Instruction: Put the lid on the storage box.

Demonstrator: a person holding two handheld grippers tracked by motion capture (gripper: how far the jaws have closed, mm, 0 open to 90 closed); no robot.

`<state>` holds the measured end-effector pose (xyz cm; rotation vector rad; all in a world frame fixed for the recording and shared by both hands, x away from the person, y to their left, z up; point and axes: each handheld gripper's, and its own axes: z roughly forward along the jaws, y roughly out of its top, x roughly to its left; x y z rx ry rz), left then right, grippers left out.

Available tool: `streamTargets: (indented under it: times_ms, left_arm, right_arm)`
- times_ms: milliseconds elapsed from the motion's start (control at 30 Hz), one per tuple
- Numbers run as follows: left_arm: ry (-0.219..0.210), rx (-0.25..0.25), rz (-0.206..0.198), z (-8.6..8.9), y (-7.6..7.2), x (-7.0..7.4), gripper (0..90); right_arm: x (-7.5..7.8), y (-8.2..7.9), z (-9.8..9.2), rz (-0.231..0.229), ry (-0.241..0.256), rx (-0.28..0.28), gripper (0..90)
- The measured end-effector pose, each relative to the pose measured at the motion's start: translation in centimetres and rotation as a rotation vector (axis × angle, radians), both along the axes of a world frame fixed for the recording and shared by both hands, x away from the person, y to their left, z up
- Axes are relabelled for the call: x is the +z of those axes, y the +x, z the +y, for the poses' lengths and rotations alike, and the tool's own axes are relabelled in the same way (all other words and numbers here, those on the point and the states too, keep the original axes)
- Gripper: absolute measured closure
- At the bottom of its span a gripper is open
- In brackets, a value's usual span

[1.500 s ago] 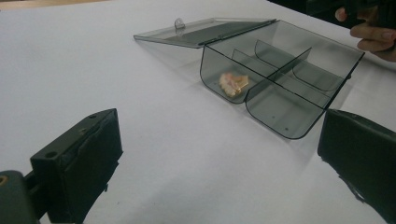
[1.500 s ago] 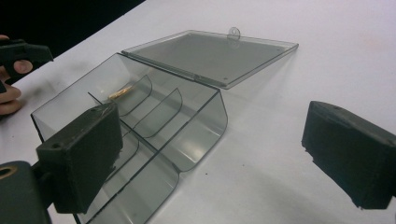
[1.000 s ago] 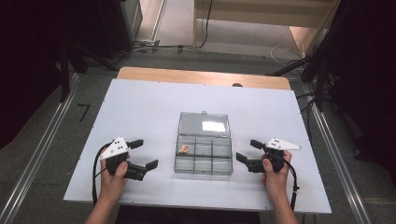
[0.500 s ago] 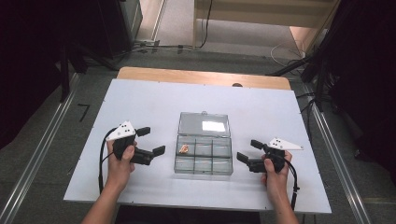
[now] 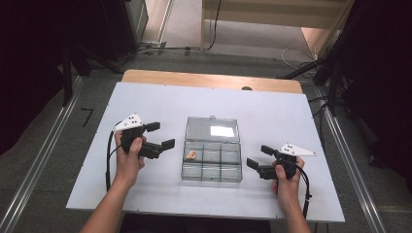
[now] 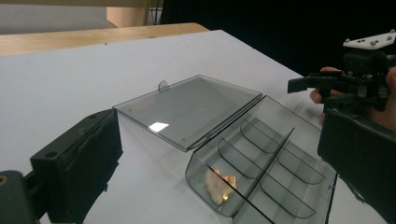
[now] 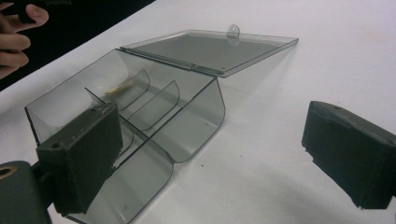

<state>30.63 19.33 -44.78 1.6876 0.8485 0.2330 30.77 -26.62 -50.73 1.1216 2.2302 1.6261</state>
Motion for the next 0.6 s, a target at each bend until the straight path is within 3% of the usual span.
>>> streamTargets:
  times_ms: [333, 600]
  left_arm:
    - [0.009, -0.014, 0.049, -1.7, 2.5, -0.2, 0.0]
    - [-0.024, -0.02, 0.084, -3.0, 4.3, -0.7, 0.9]
  right_arm:
    - [0.0, 0.1, -0.1, 0.002, 0.009, -0.004, 3.5]
    - [0.0, 0.1, -0.1, 0.001, 0.009, -0.005, 3.5]
